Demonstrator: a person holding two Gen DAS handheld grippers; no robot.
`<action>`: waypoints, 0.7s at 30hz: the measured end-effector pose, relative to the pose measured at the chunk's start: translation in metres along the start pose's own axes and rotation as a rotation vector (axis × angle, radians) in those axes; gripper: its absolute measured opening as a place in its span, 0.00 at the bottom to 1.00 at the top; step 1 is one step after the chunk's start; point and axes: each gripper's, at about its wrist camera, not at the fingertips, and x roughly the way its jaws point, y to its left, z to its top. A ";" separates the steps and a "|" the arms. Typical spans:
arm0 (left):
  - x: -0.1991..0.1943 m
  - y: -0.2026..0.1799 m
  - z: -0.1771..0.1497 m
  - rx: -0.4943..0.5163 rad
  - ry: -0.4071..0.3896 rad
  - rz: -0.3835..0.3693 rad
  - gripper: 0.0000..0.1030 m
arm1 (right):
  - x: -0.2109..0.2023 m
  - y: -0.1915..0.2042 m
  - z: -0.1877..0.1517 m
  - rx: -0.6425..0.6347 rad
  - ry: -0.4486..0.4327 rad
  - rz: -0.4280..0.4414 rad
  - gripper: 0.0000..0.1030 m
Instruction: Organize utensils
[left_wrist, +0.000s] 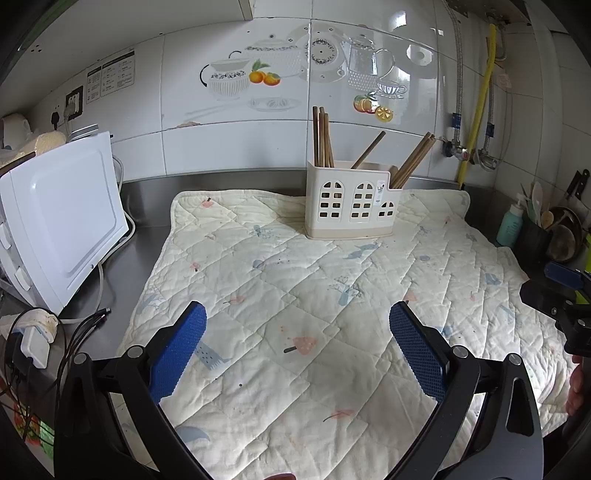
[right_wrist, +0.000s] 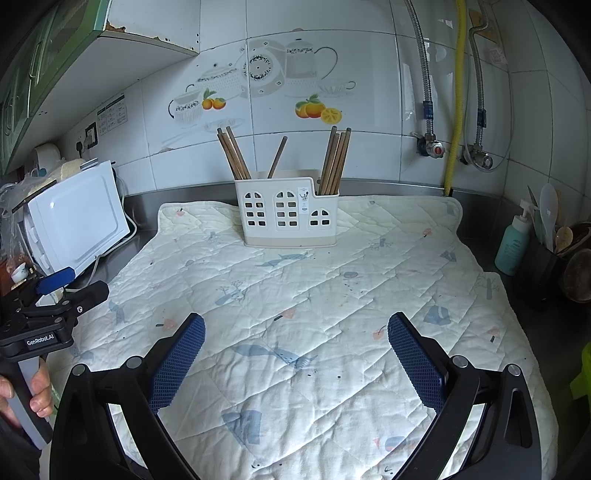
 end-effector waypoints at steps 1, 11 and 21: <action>0.000 0.000 0.000 0.000 0.001 0.001 0.95 | 0.000 0.000 0.000 -0.001 0.001 0.002 0.93; 0.000 0.000 -0.002 -0.006 0.007 0.000 0.95 | 0.002 0.001 -0.002 -0.002 0.007 0.008 0.93; 0.002 0.003 -0.003 -0.011 0.013 0.004 0.95 | 0.004 0.003 -0.002 -0.004 0.009 0.015 0.93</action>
